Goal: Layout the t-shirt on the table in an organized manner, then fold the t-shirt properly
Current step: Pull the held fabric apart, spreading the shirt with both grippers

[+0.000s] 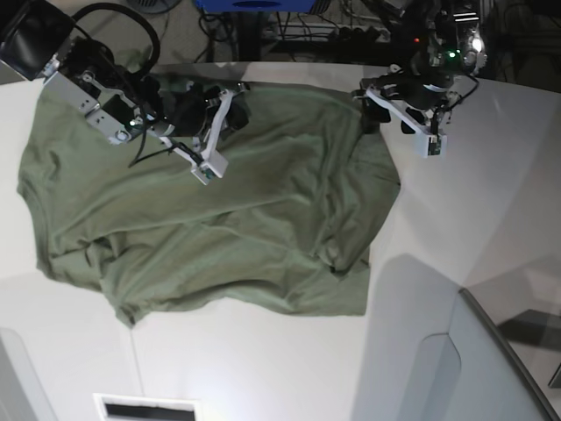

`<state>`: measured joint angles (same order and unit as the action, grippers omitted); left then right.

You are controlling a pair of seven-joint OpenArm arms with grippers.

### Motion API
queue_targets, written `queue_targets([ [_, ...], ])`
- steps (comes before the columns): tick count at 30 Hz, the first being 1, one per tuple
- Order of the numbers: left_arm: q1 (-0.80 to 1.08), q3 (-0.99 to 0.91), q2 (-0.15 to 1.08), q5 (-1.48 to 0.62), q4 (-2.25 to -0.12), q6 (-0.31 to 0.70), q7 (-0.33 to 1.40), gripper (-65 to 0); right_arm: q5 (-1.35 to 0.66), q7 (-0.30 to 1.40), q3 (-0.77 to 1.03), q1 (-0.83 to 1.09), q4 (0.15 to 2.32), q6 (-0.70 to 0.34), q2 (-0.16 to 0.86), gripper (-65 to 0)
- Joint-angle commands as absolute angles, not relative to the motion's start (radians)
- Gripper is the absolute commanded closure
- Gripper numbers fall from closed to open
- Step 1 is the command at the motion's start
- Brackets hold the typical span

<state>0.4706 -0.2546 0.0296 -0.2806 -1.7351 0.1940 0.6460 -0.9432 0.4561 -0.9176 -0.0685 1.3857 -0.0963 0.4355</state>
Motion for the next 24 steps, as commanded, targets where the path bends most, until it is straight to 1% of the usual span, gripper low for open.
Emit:
queue_targets([
  [1, 0.473, -0.254, 0.031, -0.289, -1.728, 0.200, 0.615, -40.6, -0.957, 0.443, -0.915, -0.082, 1.402, -0.108, 0.441, -0.9],
  [4, 0.472, -0.246, 0.028, -0.289, -1.690, 0.200, 0.562, -40.6, -0.957, 0.444, -0.917, -0.081, 1.402, -0.108, 0.441, -0.9],
  [9, 0.449, -0.246, 0.028, -0.288, -1.667, 0.197, 0.555, -40.3, -0.957, 0.444, -0.917, -0.074, 1.400, -0.108, 0.443, -0.9],
  [13, 0.424, -0.226, 0.035, -0.288, -1.633, 0.139, 0.555, -39.8, -0.957, 0.444, -0.917, -0.074, 1.400, -0.108, 0.443, -0.9],
  [14, 0.420, -0.214, 0.038, -0.288, -1.626, 0.134, 0.555, -37.8, -0.957, 0.444, -0.917, -0.074, 1.400, -0.108, 0.443, -0.9],
  [15, 0.418, -0.208, 0.041, -0.288, -1.618, 0.133, 0.553, -33.2, -0.957, 0.444, -0.917, -0.074, 1.400, -0.108, 0.443, -0.9],
  [17, 0.397, -0.197, 0.044, -0.288, -1.600, 0.133, 0.553, -19.7, -0.957, 0.443, -0.917, -0.074, 1.400, -0.108, 0.443, -0.9],
  [19, 0.374, -0.203, 0.044, -0.288, -1.554, 0.133, 0.553, -3.6, -0.957, 0.443, -0.915, -0.074, 1.399, -0.108, 0.443, -0.9],
  [20, 0.361, -0.205, 0.045, -0.288, -1.534, 0.131, 0.553, 0.0, -0.957, 0.443, -0.915, -0.073, 1.399, -0.108, 0.446, -0.9],
  [24, 0.349, -0.209, 0.051, -0.288, -1.538, 0.131, 0.552, 0.0, -0.957, 0.441, -0.914, -0.073, 1.400, -0.108, 0.467, -0.9],
])
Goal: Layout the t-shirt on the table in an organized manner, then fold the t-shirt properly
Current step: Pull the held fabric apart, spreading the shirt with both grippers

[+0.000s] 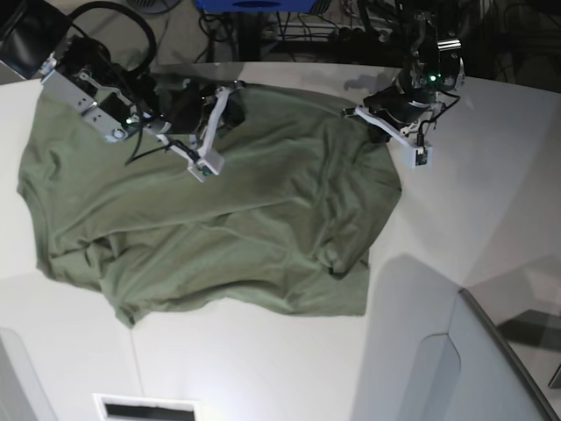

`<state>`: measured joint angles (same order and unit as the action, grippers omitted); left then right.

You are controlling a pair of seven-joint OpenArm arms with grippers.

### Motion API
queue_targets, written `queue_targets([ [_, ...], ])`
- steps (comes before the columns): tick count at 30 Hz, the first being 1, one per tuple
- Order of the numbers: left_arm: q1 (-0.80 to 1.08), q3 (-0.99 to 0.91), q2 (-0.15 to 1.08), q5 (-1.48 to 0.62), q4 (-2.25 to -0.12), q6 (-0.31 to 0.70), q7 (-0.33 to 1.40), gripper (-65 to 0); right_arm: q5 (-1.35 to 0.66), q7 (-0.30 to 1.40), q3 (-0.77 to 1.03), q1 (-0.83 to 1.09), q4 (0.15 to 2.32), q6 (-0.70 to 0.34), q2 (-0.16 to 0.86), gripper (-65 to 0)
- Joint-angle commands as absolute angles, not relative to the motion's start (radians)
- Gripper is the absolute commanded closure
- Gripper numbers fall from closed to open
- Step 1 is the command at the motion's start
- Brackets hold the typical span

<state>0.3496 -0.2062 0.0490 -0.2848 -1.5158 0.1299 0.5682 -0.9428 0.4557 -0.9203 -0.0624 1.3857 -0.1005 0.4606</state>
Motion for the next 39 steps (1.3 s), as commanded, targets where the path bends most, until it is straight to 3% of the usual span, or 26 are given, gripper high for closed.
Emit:
queue_targets([
  [1, 0.354, -0.225, 0.051, -0.289, -1.561, 0.131, 0.552, 0.0, -0.957, 0.441, -0.914, -0.073, 1.400, -0.108, 0.473, -0.9],
  [8, 0.415, -0.364, 0.010, -0.297, -1.675, 0.131, 0.552, 0.0, -0.955, 0.441, -0.914, -0.081, 1.400, -0.108, 0.489, -0.9],
  [19, 0.450, -0.587, -0.105, -0.300, -1.629, 0.136, 0.550, 0.0, -0.955, 0.441, -0.914, -0.170, 1.317, -0.108, 0.441, -0.9],
  [25, 0.450, -0.602, -0.107, -0.300, -1.569, 0.136, 0.549, 0.0, -0.955, 0.417, -0.914, -0.225, 1.139, -0.108, 0.400, -0.8],
  [33, 0.456, -0.616, -0.108, -0.302, -1.578, 0.136, 0.549, 0.0, -0.955, 0.406, -0.912, -0.214, 1.102, -0.101, 0.400, -0.5],
  [39, 0.458, -0.754, -0.114, -0.469, -1.580, 0.136, 0.552, 0.0, -0.955, 0.406, -0.912, -0.196, 1.106, -0.099, 0.400, -0.5],
])
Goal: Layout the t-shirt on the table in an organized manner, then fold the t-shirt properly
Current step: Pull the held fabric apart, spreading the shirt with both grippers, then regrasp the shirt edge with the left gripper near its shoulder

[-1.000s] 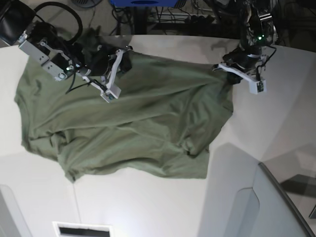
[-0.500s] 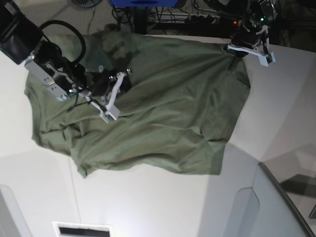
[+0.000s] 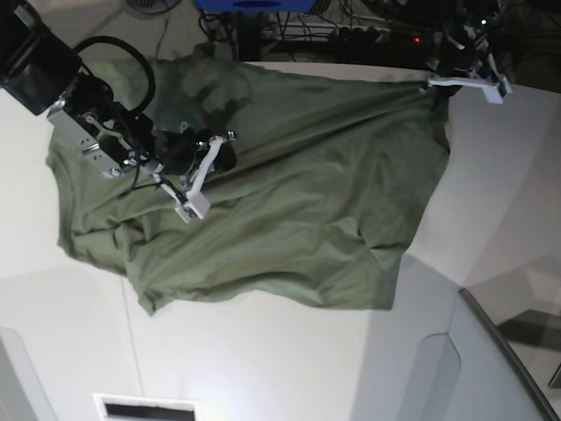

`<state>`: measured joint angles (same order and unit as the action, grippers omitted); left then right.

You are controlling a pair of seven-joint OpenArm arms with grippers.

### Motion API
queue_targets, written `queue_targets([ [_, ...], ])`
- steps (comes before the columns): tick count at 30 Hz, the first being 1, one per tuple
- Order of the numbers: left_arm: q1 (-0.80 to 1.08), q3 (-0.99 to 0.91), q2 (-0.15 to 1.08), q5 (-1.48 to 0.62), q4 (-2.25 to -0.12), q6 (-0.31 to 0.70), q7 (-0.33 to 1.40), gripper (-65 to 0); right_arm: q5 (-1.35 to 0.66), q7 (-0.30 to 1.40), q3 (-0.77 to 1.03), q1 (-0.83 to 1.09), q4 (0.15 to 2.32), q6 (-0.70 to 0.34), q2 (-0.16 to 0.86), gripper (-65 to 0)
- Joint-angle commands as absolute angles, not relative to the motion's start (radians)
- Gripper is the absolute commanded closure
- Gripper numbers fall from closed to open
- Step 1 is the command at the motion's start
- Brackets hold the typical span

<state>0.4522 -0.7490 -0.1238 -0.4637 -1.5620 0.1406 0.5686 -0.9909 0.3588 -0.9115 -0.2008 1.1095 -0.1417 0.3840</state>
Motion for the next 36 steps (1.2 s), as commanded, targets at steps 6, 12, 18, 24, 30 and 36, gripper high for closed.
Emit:
queue_targets([
  [6, 0.470, -0.760, -0.101, -0.489, -1.581, 0.137, 0.552, -3.3, -0.955, 0.407, -0.912, -0.191, 1.106, -0.099, 0.400, -0.3],
  [12, 0.473, -0.786, -0.107, -0.493, -1.635, 0.137, 0.552, -9.5, -0.955, 0.409, -0.912, -0.189, 1.106, -0.099, 0.400, -0.3],
  [18, 0.522, -0.788, -0.128, -0.641, -1.781, 0.137, 0.558, -9.2, -0.955, 0.410, -0.914, -0.189, 1.106, -0.099, 0.400, -0.3],
  [24, 0.466, -0.400, 0.016, -0.521, -1.863, 0.137, 0.555, -8.2, -0.957, 0.409, -0.911, -0.176, 1.231, -0.097, 0.435, -0.3],
  [30, 0.223, -0.196, 0.036, -0.189, -1.682, 0.133, 0.556, 0.0, -0.961, 0.406, -0.868, -0.170, 1.448, 0.090, 0.547, -0.2],
  [36, 0.077, -0.159, 0.021, 0.010, -1.511, 0.133, 0.553, 0.0, -0.955, 0.410, -0.535, -0.090, 1.342, 0.094, 0.596, -0.6],
])
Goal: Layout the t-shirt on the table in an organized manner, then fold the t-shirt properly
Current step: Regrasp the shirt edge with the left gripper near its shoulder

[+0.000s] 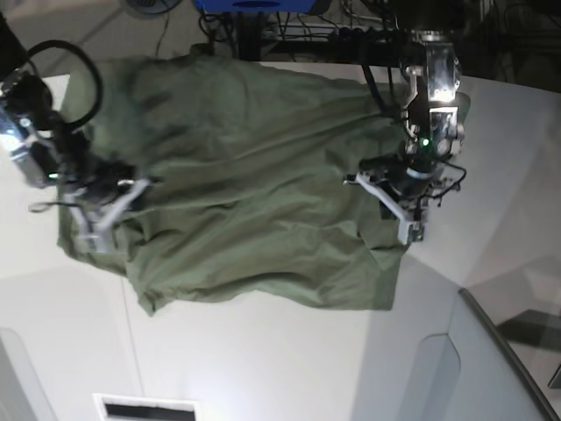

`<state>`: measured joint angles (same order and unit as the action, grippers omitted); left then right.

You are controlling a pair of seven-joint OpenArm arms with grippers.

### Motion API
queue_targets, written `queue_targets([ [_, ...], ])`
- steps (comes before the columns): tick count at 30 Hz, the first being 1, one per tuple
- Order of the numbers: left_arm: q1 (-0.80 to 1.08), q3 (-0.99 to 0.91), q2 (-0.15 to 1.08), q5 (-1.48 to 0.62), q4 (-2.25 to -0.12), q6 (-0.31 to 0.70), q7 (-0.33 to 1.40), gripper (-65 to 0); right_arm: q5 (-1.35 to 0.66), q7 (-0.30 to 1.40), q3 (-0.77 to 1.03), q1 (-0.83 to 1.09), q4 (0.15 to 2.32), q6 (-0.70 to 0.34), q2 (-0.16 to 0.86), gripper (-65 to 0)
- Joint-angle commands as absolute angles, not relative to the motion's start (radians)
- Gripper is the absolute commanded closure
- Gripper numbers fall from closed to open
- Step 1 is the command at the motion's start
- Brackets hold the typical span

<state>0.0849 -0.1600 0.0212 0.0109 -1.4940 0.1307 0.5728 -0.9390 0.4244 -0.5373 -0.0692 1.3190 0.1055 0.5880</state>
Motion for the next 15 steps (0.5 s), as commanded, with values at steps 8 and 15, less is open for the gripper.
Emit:
queue_targets([
  [8, -0.067, -0.160, 0.019, 0.031, -1.345, 0.131, 0.552, 0.0, -0.955, 0.409, -0.489, -0.225, 0.966, -0.107, 0.578, -0.6],
  [15, -0.077, -0.162, 0.058, 0.031, -1.285, 0.131, 0.552, 0.0, -0.832, 0.406, -0.479, -0.286, 0.751, -0.104, 0.559, -0.3],
])
